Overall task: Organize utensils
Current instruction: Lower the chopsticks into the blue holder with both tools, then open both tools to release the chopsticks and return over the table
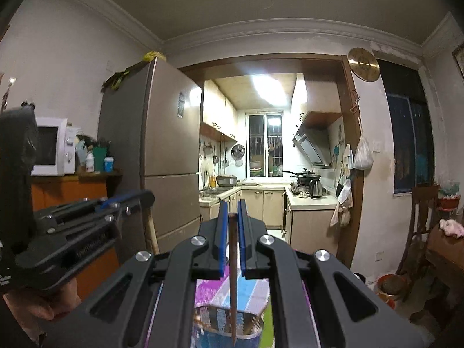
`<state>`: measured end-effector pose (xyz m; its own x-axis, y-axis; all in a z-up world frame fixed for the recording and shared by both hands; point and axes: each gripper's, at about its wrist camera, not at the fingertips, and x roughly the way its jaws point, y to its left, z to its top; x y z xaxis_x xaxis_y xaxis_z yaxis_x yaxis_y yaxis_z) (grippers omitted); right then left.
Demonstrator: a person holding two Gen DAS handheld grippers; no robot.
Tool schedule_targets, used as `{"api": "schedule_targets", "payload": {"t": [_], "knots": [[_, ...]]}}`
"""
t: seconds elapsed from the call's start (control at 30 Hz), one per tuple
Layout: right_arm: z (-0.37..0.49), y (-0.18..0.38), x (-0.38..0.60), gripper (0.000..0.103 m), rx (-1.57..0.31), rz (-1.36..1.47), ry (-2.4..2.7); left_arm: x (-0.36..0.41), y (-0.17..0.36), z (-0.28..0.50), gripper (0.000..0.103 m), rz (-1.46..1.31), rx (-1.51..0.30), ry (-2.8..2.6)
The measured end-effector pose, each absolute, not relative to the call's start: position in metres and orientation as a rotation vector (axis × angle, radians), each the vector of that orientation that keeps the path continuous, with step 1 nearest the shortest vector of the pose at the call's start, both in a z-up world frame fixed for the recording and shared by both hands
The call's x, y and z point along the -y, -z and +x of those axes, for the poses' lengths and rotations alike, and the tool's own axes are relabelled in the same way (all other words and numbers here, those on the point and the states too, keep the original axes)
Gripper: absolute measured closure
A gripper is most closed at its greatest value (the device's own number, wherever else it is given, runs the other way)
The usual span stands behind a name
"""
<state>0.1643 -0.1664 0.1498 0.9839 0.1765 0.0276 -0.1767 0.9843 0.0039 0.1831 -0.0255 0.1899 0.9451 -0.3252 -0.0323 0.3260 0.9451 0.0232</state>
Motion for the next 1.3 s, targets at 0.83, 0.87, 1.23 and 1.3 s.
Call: {"api": "schedule_targets", "payload": {"t": [0.83, 0.87, 1.23, 1.3], "knots": [[0.259, -0.032, 0.168, 0.096, -0.171, 0.089, -0.138, 0.022, -0.059, 0.294, 0.095, -0.045, -0.184, 0.294], [0.256, -0.033, 0.169, 0.096, -0.170, 0.091, -0.137, 0.022, -0.060, 0.290, 0.095, -0.034, -0.182, 0.294], [0.121, -0.083, 0.237, 0.073, -0.016, 0.092, -0.112, -0.037, -0.107, 0.170, 0.072, -0.008, 0.001, 0.258], [0.073, -0.086, 0.258, 0.066, 0.021, 0.079, -0.062, -0.054, -0.106, 0.143, 0.070, 0.014, 0.019, 0.239]]}}
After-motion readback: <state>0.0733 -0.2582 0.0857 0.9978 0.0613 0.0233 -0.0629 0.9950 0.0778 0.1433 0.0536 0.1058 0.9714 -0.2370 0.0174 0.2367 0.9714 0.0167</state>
